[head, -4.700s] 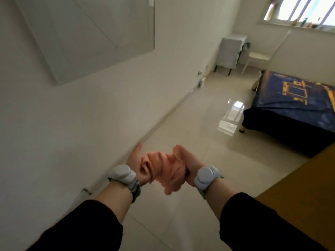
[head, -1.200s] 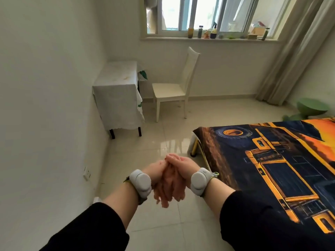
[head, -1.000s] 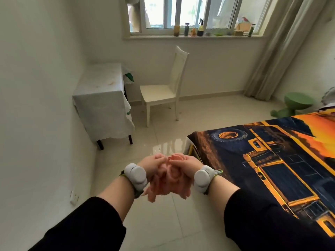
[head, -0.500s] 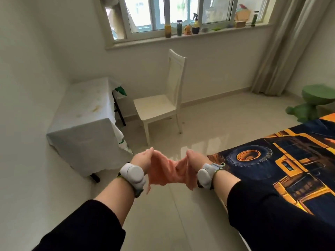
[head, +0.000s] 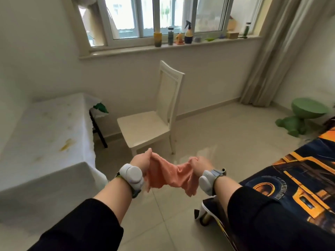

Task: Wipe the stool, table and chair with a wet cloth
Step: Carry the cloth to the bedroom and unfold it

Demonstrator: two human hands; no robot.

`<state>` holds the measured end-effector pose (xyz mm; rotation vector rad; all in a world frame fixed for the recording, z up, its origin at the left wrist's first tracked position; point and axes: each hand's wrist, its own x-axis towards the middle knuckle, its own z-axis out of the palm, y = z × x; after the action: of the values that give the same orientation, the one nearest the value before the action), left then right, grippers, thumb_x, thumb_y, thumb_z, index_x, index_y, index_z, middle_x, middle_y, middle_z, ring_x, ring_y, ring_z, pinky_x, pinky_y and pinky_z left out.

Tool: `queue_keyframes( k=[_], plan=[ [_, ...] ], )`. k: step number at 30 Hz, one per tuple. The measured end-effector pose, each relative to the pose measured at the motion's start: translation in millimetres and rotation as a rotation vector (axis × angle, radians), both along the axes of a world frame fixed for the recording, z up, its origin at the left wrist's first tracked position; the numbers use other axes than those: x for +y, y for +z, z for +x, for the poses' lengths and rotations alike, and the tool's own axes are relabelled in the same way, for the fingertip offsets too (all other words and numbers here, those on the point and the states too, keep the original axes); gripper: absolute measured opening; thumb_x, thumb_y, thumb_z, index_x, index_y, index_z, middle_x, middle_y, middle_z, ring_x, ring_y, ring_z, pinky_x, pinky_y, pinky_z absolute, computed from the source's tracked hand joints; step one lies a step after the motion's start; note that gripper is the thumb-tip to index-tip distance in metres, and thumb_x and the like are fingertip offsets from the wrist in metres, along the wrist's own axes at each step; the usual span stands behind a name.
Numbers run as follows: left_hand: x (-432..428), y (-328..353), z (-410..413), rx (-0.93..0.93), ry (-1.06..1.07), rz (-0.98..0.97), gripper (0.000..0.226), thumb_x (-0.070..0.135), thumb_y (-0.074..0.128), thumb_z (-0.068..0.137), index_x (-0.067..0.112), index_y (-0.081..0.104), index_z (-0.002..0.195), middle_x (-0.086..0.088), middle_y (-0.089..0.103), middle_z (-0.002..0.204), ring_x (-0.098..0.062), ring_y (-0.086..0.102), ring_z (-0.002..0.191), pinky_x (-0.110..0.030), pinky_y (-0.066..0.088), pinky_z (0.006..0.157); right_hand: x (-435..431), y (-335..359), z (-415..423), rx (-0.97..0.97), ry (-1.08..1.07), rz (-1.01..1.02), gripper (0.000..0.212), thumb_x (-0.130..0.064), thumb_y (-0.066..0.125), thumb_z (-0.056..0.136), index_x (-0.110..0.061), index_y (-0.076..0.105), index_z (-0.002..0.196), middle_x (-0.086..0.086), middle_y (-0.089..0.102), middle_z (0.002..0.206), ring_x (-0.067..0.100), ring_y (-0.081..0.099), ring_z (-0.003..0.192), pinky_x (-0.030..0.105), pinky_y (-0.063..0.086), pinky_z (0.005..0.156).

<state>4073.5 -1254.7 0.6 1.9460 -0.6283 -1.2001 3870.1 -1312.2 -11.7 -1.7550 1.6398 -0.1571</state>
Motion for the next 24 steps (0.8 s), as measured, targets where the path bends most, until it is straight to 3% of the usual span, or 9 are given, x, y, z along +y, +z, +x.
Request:
queue_keyframes(
  k=[4, 8, 11, 14, 18, 21, 24],
  plan=[
    [-72.5, 15.9, 19.5, -0.037, -0.079, 0.044, 0.066, 0.057, 0.037, 0.092, 0.002, 0.059, 0.120, -0.019, 0.062, 0.122, -0.035, 0.057, 0.115, -0.044, 0.042, 0.105, -54.2, 7.5, 0.1, -0.069, -0.190, 0.072, 0.035, -0.022, 0.033, 0.095, -0.020, 0.067, 0.104, 0.011, 0.066, 0.110, 0.028, 0.059, 0.096, 0.031, 0.046, 0.082],
    [-159.9, 18.3, 10.9, -0.036, -0.236, -0.034, 0.056, 0.046, 0.037, 0.097, 0.000, 0.057, 0.122, -0.023, 0.058, 0.126, -0.038, 0.055, 0.118, -0.045, 0.043, 0.103, -115.9, 6.7, -16.7, -0.189, -0.519, 0.023, 0.045, -0.029, 0.029, 0.095, -0.004, 0.066, 0.099, 0.019, 0.063, 0.094, 0.029, 0.051, 0.082, 0.028, 0.035, 0.069],
    [-221.0, 7.8, -8.6, -0.125, -0.317, -0.075, 0.039, 0.039, 0.038, 0.098, 0.012, 0.066, 0.100, -0.010, 0.065, 0.100, -0.027, 0.060, 0.101, -0.036, 0.044, 0.094, -156.6, 2.5, -28.0, -0.294, -0.622, -0.046, 0.043, -0.028, 0.030, 0.097, -0.003, 0.063, 0.086, 0.011, 0.056, 0.077, 0.027, 0.049, 0.078, 0.028, 0.032, 0.066],
    [-280.6, -3.5, -33.5, -0.055, -0.387, -0.084, 0.026, 0.028, 0.042, 0.097, 0.014, 0.062, 0.088, -0.004, 0.057, 0.088, -0.020, 0.053, 0.084, -0.028, 0.042, 0.079, -207.7, -11.4, -44.9, -0.341, -0.681, -0.078, 0.046, -0.032, 0.029, 0.099, -0.002, 0.064, 0.094, 0.013, 0.059, 0.085, 0.025, 0.049, 0.081, 0.027, 0.033, 0.070],
    [-371.3, -0.5, -51.2, -0.198, -0.418, -0.072, 0.026, 0.020, 0.046, 0.092, 0.013, 0.059, 0.071, -0.001, 0.050, 0.072, -0.017, 0.047, 0.072, -0.023, 0.035, 0.064, -286.8, -20.7, -77.1, -0.211, -0.771, -0.054, 0.044, -0.022, 0.028, 0.101, 0.005, 0.059, 0.088, 0.029, 0.061, 0.108, 0.035, 0.055, 0.092, 0.031, 0.032, 0.071],
    [-434.3, 7.9, -53.4, -0.250, -0.459, -0.097, 0.030, 0.022, 0.047, 0.092, 0.016, 0.057, 0.065, 0.001, 0.049, 0.062, -0.016, 0.047, 0.063, -0.023, 0.034, 0.055, -344.5, -17.1, -93.1, -0.226, -0.852, -0.063, 0.040, -0.019, 0.029, 0.099, 0.006, 0.060, 0.097, 0.028, 0.061, 0.112, 0.036, 0.055, 0.096, 0.029, 0.030, 0.071],
    [-488.0, 10.8, -57.8, -0.252, -0.495, -0.076, 0.022, 0.015, 0.050, 0.088, 0.013, 0.053, 0.067, -0.001, 0.047, 0.065, -0.017, 0.047, 0.068, -0.023, 0.032, 0.052, -399.0, -16.6, -92.9, -0.274, -0.880, -0.077, 0.035, -0.017, 0.033, 0.096, 0.000, 0.061, 0.107, 0.020, 0.063, 0.113, 0.030, 0.054, 0.092, 0.026, 0.033, 0.073]
  ],
)
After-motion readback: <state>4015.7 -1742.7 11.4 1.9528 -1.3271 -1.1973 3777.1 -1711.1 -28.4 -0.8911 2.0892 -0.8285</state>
